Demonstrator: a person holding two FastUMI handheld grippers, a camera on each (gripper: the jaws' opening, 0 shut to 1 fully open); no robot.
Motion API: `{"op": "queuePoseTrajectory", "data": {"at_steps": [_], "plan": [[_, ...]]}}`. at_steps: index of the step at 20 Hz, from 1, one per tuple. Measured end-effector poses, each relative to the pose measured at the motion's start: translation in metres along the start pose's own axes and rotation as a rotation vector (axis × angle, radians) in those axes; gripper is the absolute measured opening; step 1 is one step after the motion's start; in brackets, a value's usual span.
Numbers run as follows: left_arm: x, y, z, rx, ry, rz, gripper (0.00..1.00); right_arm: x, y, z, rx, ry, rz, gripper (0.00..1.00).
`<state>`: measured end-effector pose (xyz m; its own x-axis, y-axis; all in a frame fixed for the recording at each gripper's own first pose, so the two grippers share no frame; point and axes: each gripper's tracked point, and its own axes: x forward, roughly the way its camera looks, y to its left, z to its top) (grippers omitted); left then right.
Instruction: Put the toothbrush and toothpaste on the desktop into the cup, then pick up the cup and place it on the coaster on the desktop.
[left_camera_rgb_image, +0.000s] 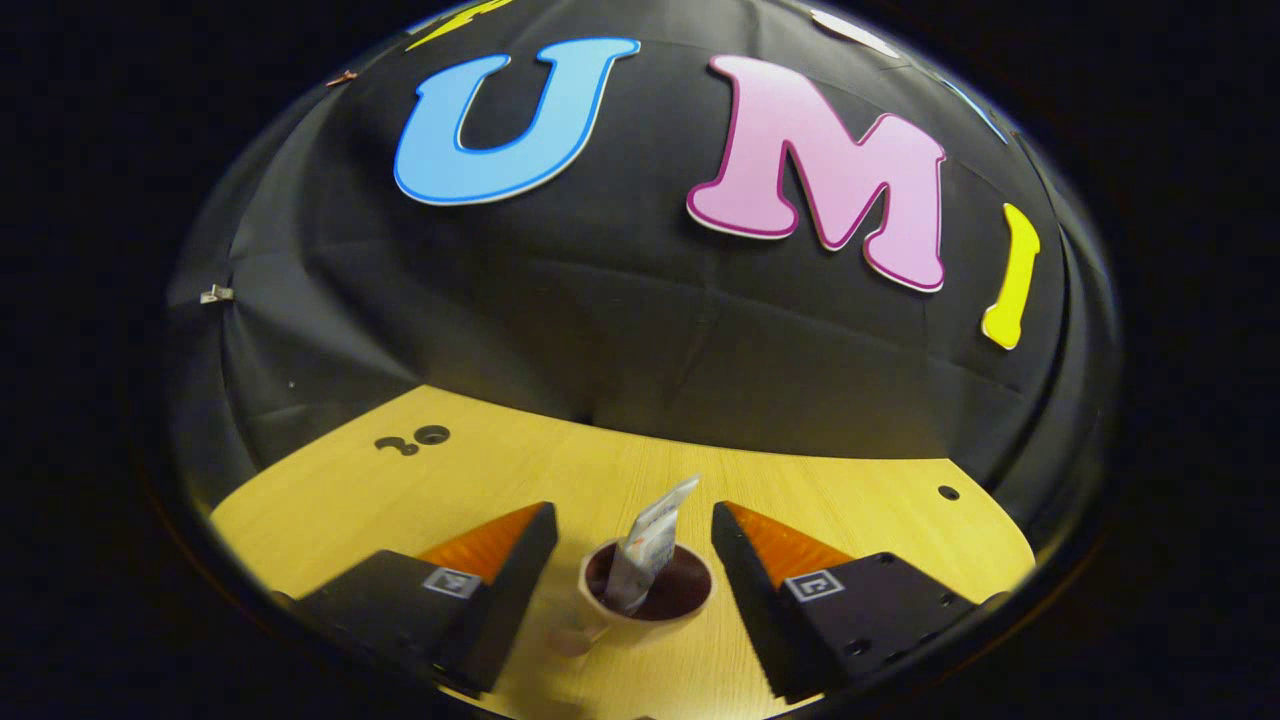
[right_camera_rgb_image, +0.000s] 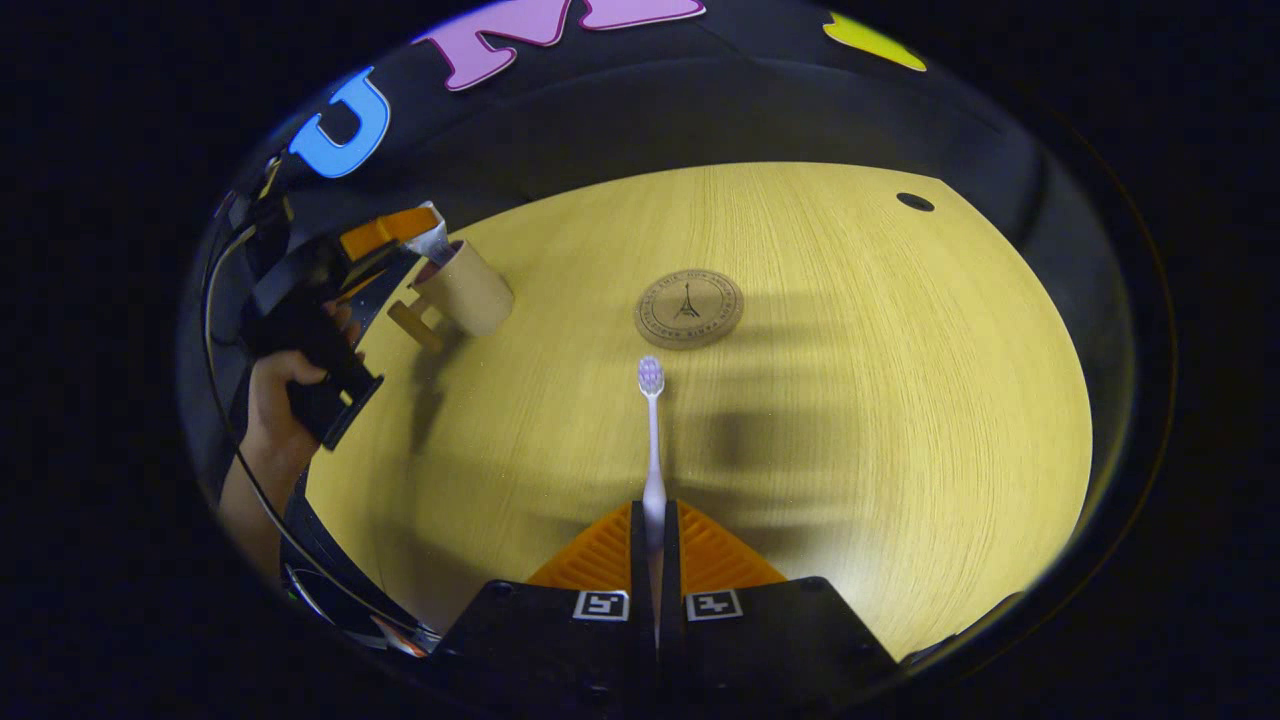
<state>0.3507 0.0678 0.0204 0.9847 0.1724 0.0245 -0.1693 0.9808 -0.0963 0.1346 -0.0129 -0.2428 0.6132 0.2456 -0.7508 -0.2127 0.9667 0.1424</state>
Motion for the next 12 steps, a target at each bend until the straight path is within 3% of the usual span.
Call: {"op": "queuePoseTrajectory", "data": {"at_steps": [1, 5, 12], "plan": [[-0.019, 0.003, 0.002, 0.012, 0.002, 0.005, 0.99, 0.0, 0.005, 0.009, -0.001, -0.019, 0.007, 0.06], [-0.089, 0.017, -0.019, 0.02, 0.049, 0.029, 0.98, 0.001, 0.034, 0.055, -0.011, -0.107, 0.056, 0.06], [-0.172, 0.03, -0.066, -0.1, 0.175, 0.077, 0.98, 0.014, 0.091, 0.15, -0.019, -0.275, 0.139, 0.06]]}}
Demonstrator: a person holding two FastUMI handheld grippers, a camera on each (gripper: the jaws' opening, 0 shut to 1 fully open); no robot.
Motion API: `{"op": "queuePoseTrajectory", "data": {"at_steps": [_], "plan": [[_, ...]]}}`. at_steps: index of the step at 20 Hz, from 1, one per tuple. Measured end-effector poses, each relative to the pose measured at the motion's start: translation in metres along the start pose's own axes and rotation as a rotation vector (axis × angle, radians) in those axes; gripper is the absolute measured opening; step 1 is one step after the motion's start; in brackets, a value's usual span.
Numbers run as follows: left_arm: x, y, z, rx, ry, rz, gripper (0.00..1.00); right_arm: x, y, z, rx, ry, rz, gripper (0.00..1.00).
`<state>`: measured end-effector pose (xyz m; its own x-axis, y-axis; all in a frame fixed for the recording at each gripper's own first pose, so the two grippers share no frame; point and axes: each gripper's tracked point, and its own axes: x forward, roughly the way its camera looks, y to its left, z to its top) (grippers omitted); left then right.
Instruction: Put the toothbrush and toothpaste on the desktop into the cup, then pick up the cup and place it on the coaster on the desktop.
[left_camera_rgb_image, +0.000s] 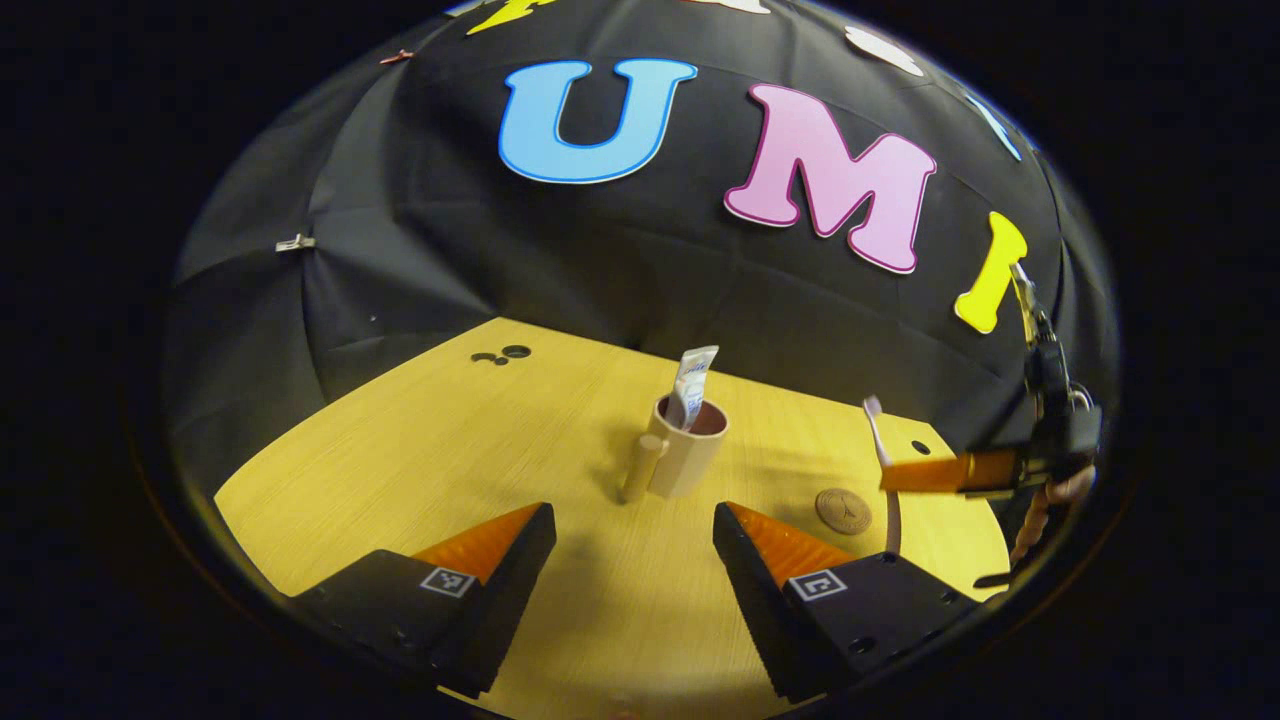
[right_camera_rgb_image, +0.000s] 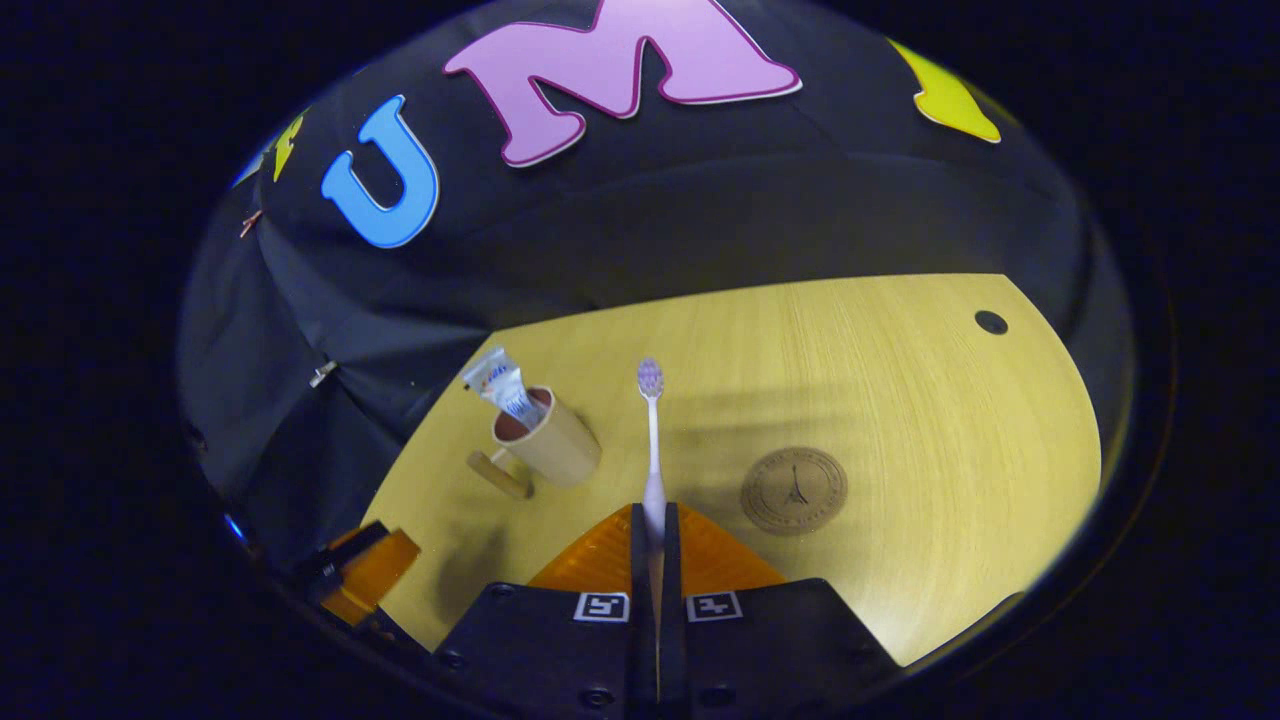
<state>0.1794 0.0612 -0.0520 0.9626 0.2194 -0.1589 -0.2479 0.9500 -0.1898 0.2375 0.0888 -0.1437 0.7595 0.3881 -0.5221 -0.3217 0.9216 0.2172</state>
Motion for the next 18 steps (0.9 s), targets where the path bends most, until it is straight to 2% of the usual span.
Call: {"op": "queuePoseTrajectory", "data": {"at_steps": [2, 5, 8, 11, 18], "plan": [[-0.008, 0.014, -0.004, -0.019, 0.018, 0.055, 0.98, 0.013, 0.017, 0.019, 0.004, -0.045, 0.019, 0.06], [-0.017, 0.012, 0.005, -0.095, -0.006, 0.045, 0.98, 0.029, 0.048, 0.043, 0.011, -0.118, 0.055, 0.06], [-0.022, 0.016, 0.011, -0.063, -0.025, 0.021, 0.98, 0.051, 0.067, 0.06, -0.016, -0.171, 0.062, 0.06], [-0.031, 0.039, 0.023, -0.02, -0.072, 0.04, 0.98, 0.076, 0.087, 0.078, 0.004, -0.227, 0.084, 0.06], [-0.043, 0.09, 0.011, -0.112, -0.073, 0.118, 0.98, 0.113, 0.105, 0.096, 0.001, -0.361, 0.09, 0.06]]}}
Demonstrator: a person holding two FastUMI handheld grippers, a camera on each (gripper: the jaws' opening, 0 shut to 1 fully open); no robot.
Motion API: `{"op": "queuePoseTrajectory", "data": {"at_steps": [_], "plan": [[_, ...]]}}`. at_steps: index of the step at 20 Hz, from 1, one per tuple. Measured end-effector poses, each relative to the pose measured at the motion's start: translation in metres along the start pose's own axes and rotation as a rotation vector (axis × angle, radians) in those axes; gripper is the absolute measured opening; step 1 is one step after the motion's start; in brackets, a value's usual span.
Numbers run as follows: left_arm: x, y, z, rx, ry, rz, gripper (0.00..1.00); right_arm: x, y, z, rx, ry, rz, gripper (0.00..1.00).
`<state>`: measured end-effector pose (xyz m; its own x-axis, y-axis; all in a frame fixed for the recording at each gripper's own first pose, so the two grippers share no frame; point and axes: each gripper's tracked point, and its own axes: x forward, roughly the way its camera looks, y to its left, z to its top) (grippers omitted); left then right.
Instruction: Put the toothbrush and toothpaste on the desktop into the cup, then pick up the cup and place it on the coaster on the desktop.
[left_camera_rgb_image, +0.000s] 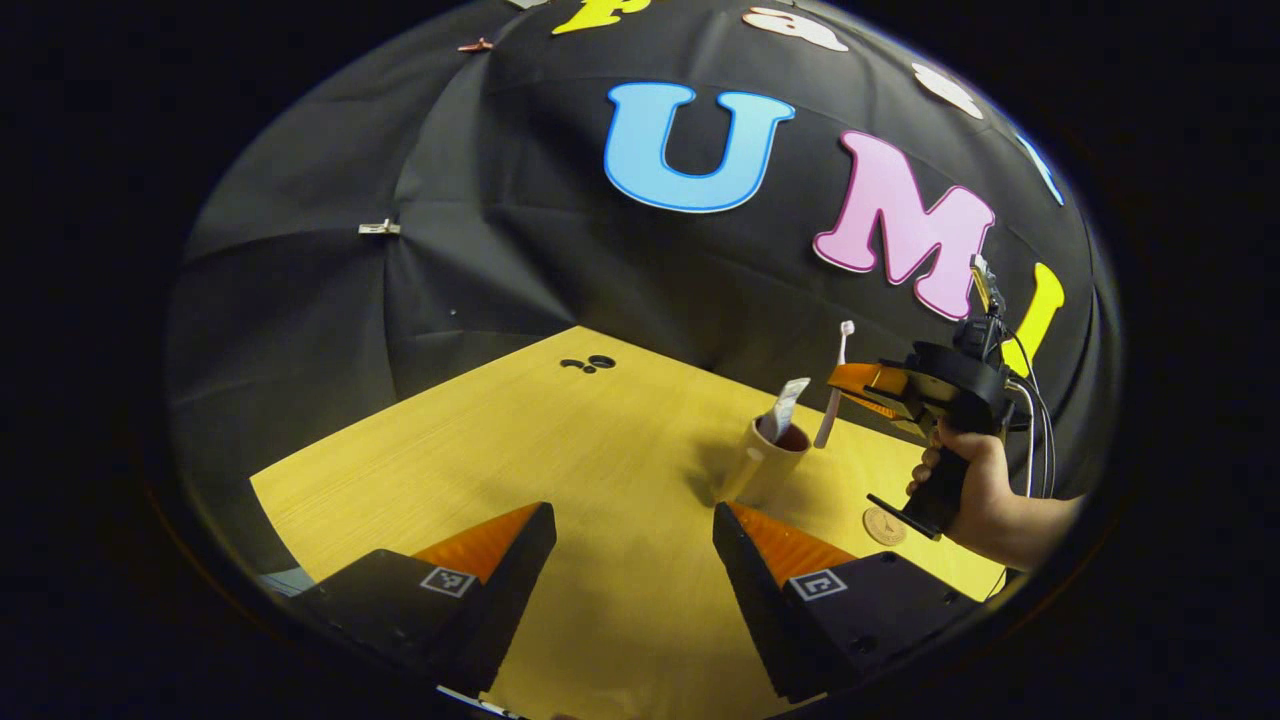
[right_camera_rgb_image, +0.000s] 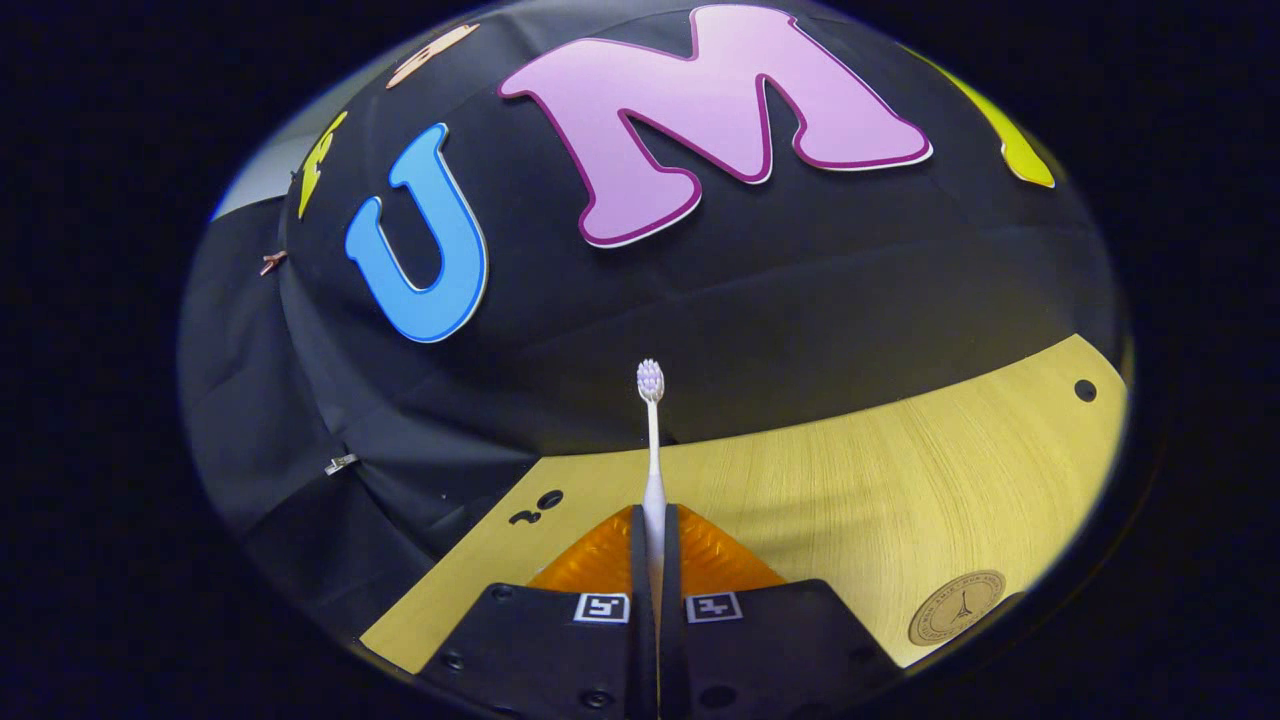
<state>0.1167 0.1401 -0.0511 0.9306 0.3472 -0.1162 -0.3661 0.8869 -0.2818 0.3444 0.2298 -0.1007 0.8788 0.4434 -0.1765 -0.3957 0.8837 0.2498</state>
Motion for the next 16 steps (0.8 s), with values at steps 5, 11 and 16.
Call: {"op": "queuePoseTrajectory", "data": {"at_steps": [5, 11, 16], "plan": [[-0.007, 0.016, -0.002, 0.019, -0.005, 0.029, 0.98, 0.018, -0.003, -0.014, -0.028, -0.022, -0.004, 0.06], [-0.001, 0.013, -0.011, 0.034, 0.003, 0.016, 0.98, 0.026, -0.009, -0.041, -0.062, -0.034, -0.013, 0.07], [0.01, 0.0, -0.011, 0.049, 0.006, 0.0, 0.98, 0.017, -0.007, -0.062, -0.118, -0.016, 0.002, 0.13]]}}
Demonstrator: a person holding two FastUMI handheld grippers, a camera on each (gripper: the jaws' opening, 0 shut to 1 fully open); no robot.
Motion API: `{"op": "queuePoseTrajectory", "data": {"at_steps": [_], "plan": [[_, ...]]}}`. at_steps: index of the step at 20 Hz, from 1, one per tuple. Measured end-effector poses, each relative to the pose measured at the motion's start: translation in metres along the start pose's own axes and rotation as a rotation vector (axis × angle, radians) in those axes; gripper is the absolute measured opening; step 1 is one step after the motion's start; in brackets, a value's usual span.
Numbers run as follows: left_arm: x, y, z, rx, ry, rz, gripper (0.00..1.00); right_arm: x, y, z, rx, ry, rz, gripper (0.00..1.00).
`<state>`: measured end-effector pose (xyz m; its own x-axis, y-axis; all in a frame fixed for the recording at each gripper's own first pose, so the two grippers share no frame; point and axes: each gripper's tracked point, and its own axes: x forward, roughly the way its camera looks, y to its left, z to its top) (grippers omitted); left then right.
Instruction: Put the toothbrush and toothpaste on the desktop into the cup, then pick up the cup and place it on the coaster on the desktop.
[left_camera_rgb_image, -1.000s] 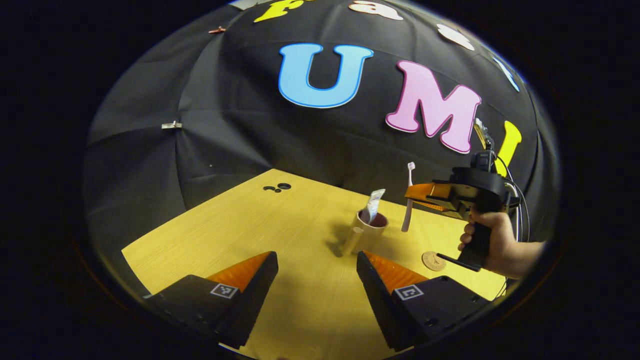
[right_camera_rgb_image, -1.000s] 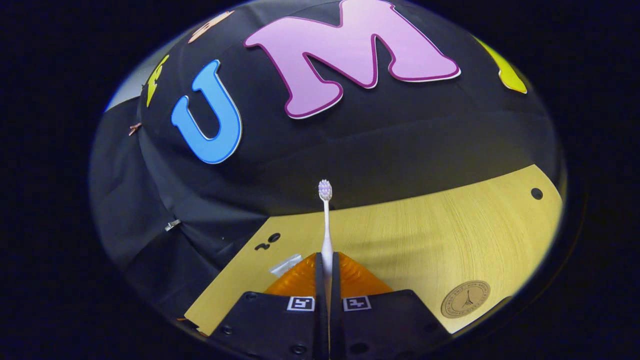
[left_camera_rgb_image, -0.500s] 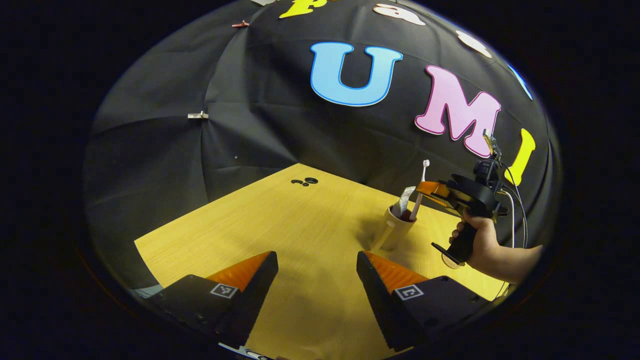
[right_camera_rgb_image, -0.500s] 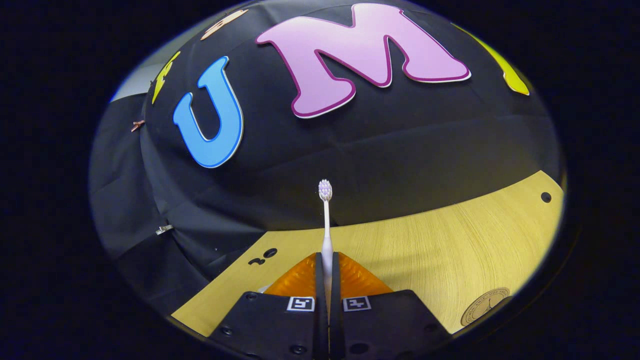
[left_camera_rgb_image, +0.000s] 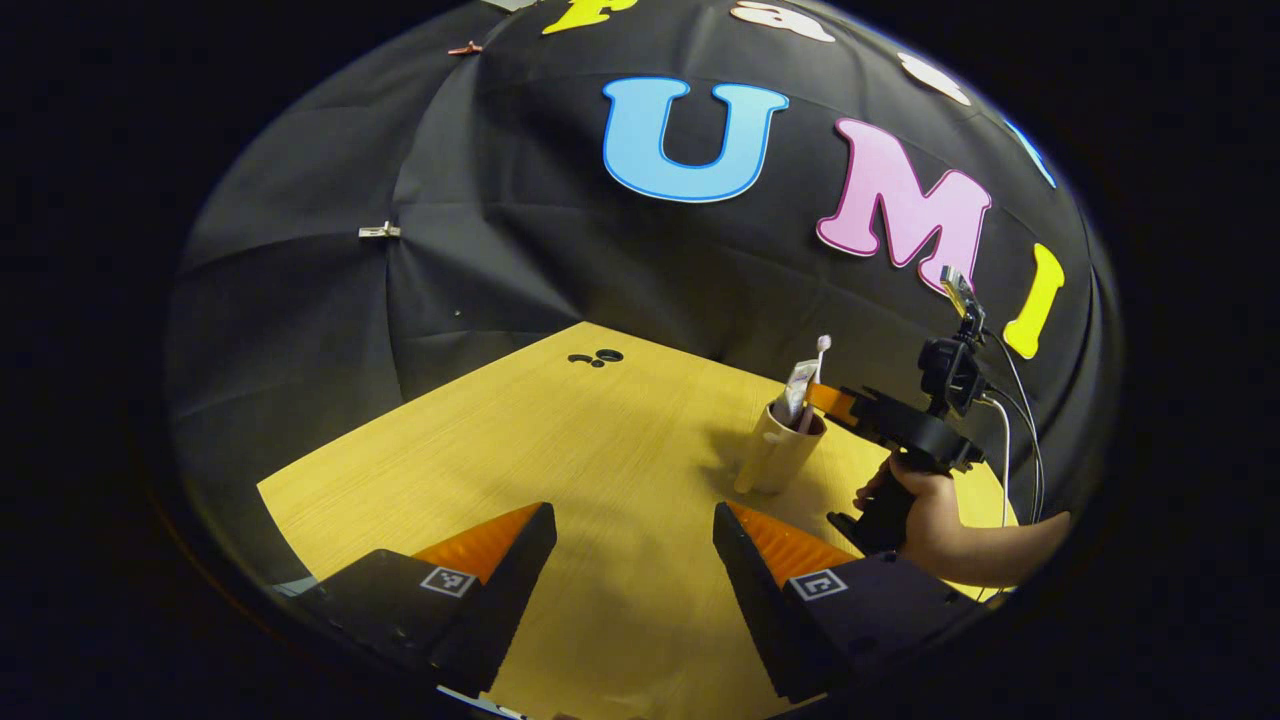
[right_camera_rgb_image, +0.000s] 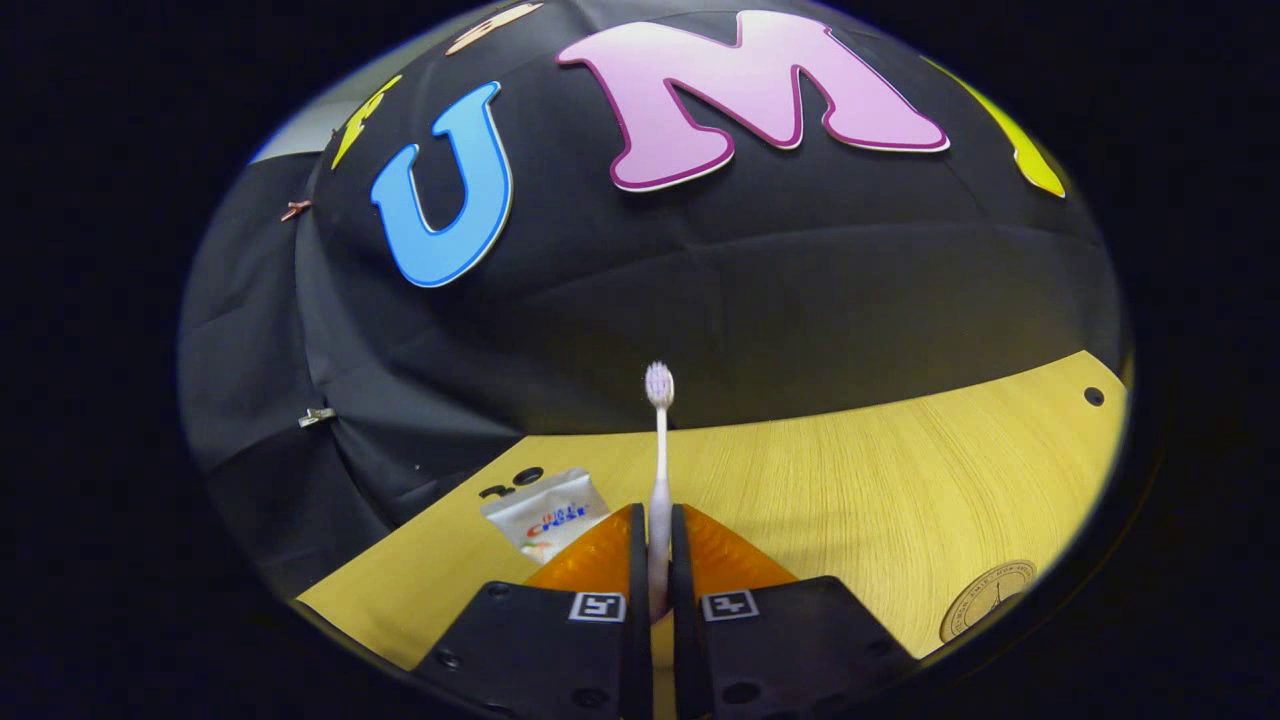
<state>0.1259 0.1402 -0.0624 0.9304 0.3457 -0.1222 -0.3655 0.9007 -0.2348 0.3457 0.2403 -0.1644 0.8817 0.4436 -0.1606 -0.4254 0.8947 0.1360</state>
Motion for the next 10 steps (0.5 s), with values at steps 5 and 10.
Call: {"op": "queuePoseTrajectory", "data": {"at_steps": [5, 10], "plan": [[0.016, -0.021, 0.007, 0.038, 0.001, -0.044, 0.98, -0.022, -0.041, 0.014, 0.023, -0.011, -0.065, 1.0], [0.039, -0.042, 0.024, 0.057, 0.002, -0.121, 0.98, -0.058, -0.136, 0.045, 0.011, -0.036, -0.215, 0.98]]}}
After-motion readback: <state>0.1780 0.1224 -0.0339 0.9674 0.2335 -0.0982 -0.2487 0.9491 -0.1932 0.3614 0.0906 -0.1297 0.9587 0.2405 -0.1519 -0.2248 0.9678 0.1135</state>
